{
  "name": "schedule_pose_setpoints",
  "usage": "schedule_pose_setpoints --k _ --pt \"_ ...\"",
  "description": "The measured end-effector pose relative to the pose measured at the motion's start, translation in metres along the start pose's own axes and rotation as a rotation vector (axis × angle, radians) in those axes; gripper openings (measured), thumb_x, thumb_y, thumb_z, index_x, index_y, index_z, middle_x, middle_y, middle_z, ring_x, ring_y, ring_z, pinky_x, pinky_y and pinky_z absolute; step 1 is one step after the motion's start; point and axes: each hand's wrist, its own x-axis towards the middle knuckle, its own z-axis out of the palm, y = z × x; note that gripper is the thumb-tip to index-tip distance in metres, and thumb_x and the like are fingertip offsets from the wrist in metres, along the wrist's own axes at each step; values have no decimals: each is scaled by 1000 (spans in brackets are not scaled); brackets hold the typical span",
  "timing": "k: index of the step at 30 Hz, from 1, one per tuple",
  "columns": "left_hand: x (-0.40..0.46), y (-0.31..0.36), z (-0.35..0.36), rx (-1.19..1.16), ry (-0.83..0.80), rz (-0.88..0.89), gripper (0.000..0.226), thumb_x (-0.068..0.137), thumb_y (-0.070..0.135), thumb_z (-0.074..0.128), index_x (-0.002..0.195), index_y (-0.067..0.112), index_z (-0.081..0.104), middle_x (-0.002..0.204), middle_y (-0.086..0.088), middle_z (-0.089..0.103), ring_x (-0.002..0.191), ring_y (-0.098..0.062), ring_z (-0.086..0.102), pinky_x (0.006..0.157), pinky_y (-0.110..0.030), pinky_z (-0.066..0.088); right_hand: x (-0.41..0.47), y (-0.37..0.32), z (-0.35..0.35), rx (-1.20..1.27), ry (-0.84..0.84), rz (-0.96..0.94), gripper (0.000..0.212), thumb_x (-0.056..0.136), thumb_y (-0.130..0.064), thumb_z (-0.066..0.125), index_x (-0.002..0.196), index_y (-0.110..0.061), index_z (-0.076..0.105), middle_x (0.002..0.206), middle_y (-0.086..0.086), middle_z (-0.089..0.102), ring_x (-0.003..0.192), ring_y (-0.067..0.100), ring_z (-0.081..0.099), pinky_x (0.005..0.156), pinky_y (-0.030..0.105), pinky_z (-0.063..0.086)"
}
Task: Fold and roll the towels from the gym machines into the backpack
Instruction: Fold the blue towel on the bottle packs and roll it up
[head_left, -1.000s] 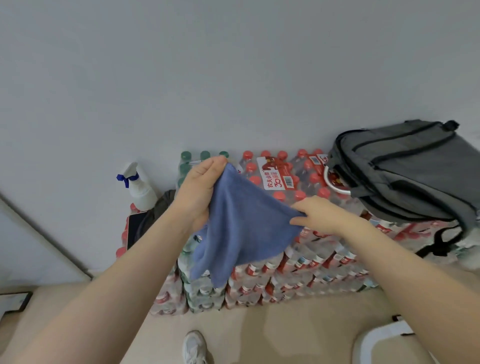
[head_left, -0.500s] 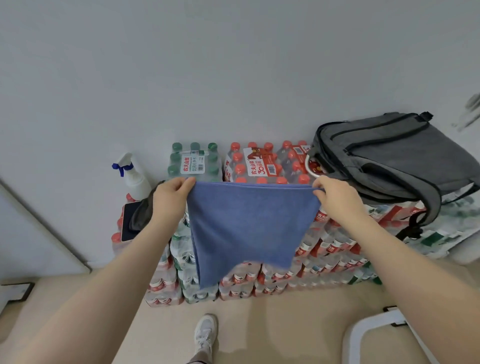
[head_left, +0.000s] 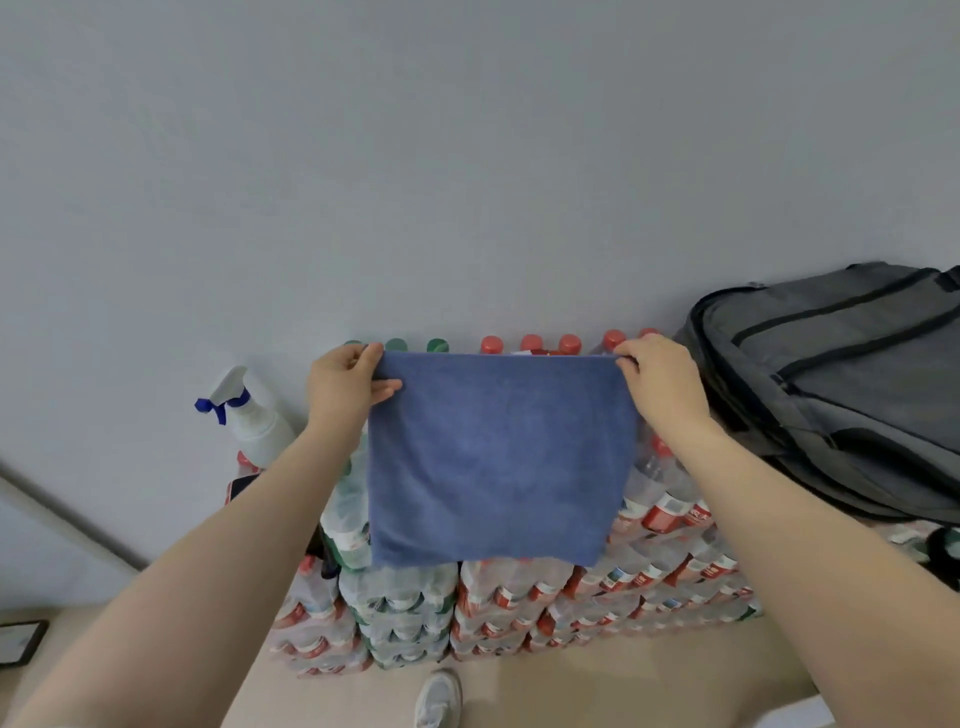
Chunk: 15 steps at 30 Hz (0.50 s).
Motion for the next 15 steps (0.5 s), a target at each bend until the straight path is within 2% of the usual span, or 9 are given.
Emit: schedule_pose_setpoints --k 4,8,11,13,15 --pt "54 -2 15 93 4 -21 23 91 21 56 70 13 59 61 -4 59 39 -6 59 49 -16 52 49 -3 27 35 -37 40 21 89 -4 46 94 4 65 98 21 60 95 36 54 77 37 37" --pt "97 -12 22 239 -1 -25 19 91 21 55 81 7 63 60 -5 60 35 -4 57 46 -15 51 87 -10 58 36 -76 45 18 88 1 45 96 6 61 105 21 55 95 36 53 77 36 38" --pt "117 -16 28 357 0 17 28 91 19 53 65 8 54 52 -6 55 32 -2 54 44 -12 44 105 -11 80 25 -122 91 14 87 2 44 93 5 56 109 20 49 91 35 51 77 38 42" --pt "125 -19 32 427 10 61 30 90 17 53 61 12 48 51 -6 54 33 -4 55 51 -17 47 112 -12 91 14 -147 117 14 87 4 43 96 4 54 111 20 48 91 36 50 77 40 43" --pt "124 -20 35 483 21 78 15 88 14 54 73 13 54 65 -5 61 50 -16 63 66 -30 52 114 -17 99 -39 -132 144 19 86 5 45 102 2 54 114 19 48 97 36 48 80 40 39"
